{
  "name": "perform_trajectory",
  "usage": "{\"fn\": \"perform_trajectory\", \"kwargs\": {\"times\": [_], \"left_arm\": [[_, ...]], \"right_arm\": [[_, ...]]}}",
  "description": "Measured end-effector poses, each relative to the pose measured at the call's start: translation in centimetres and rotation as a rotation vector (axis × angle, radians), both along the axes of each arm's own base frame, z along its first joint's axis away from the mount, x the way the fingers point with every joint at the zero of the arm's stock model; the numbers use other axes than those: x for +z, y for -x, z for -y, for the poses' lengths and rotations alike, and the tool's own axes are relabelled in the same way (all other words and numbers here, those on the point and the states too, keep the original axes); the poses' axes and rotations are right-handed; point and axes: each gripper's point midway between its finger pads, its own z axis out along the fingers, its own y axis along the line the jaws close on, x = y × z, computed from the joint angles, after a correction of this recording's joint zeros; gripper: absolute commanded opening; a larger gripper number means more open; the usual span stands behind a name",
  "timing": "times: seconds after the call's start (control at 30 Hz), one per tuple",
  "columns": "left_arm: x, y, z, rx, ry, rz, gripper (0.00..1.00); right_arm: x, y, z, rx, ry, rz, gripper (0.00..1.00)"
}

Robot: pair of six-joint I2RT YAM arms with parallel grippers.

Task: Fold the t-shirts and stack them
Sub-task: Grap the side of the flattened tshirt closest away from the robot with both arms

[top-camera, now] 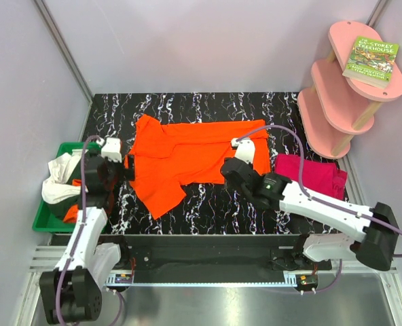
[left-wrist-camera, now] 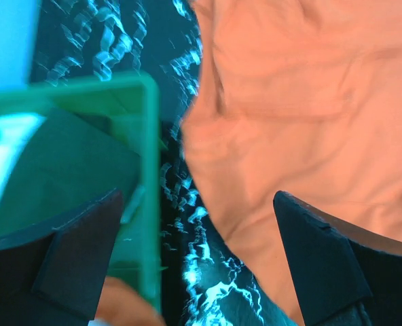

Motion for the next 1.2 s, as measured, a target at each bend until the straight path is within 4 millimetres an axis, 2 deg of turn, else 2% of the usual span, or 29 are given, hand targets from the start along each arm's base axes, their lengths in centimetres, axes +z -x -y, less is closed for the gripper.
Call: {"fn": "perform_trajectory", "kwargs": {"times": [0.1,0.13,0.23,0.4,0.53,0.67,0.77,0.93,1.2], "left_arm": [[-4.8,0.4,0.7,-0.032,0.026,-0.003,0.99],[-5.8,0.5,1.1,-0.045,0.044,0.008,0.99],[-7.0,0.2,2.2,-0.087,0.087,0.073,0.99],[-7.0,-1.8,2.1,-0.077,0.123,0.145,0.99],[-5.5,-3.6,2.2,-0.067,0.136,0.253,0.99],[-6.9,-3.8,2.8,-0.068,0.141,0.227,0.99],[-6.2,-4.4,2.6,-0.056,0.139,0.243,0.99],[-4.6,-5.8,2.2,-0.025,0.133,0.282,0.99],[-4.7,-5.8,1.9,-0.008,0.131,0.278,0.99]], "right_arm": [[1.2,0.4,1.2,-0.022,0.010,0.023,0.48],[1.3,0.5,1.6,-0.032,0.017,0.026,0.48],[1.7,1.0,2.9,-0.060,0.044,0.018,0.48],[2.5,2.1,4.8,-0.109,0.059,0.000,0.48],[3.0,2.7,6.1,-0.147,0.056,-0.011,0.48],[3.3,3.2,6.8,-0.175,0.051,-0.024,0.48],[3.5,3.3,7.3,-0.190,0.054,-0.017,0.48],[3.6,2.8,7.6,-0.178,0.104,0.007,0.51],[4.7,0.9,6.3,-0.101,0.137,0.121,0.52]]}}
